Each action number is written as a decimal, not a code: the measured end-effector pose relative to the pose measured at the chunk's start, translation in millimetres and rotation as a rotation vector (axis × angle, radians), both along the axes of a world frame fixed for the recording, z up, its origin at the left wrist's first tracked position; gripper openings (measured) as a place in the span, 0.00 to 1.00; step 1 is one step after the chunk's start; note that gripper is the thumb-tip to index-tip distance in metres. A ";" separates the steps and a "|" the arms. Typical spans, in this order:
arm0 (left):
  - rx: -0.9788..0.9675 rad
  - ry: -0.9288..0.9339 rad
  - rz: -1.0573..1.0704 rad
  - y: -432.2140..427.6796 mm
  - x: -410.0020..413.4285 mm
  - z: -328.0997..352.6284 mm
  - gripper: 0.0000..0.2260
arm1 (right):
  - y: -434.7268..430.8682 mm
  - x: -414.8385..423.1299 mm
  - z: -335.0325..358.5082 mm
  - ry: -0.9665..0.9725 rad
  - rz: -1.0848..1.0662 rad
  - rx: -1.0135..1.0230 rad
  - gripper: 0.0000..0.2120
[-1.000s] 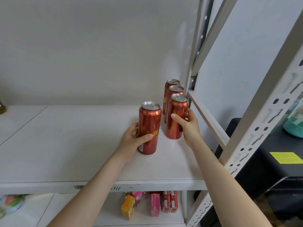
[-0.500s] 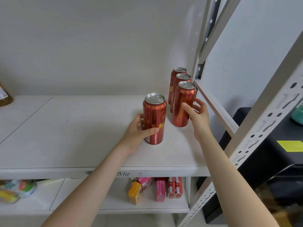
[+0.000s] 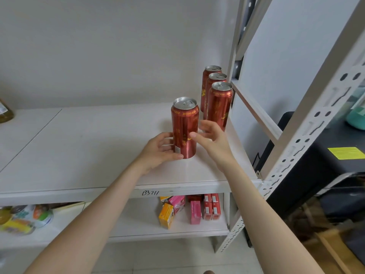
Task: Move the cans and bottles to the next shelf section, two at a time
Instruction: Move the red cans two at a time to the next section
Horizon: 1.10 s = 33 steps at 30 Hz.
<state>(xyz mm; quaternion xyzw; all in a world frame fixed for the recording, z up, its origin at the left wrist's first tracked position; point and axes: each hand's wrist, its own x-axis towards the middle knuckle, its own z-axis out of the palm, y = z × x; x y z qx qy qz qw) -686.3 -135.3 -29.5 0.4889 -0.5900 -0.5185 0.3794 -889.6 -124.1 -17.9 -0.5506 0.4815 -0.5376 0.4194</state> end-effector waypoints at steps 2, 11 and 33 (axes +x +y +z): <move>-0.015 -0.016 0.022 1.2 -1.9 0.2 0.37 | -1.8 7.8 -1.6 -0.024 0.044 0.017 0.24; -0.051 -0.032 0.072 4.9 -14.6 -2.9 0.29 | 4.1 4.7 -4.8 -0.070 0.044 0.001 0.22; -0.102 0.032 -0.082 -9.8 -93.4 -8.3 0.25 | 12.4 -64.3 -12.6 -0.136 -0.119 0.012 0.19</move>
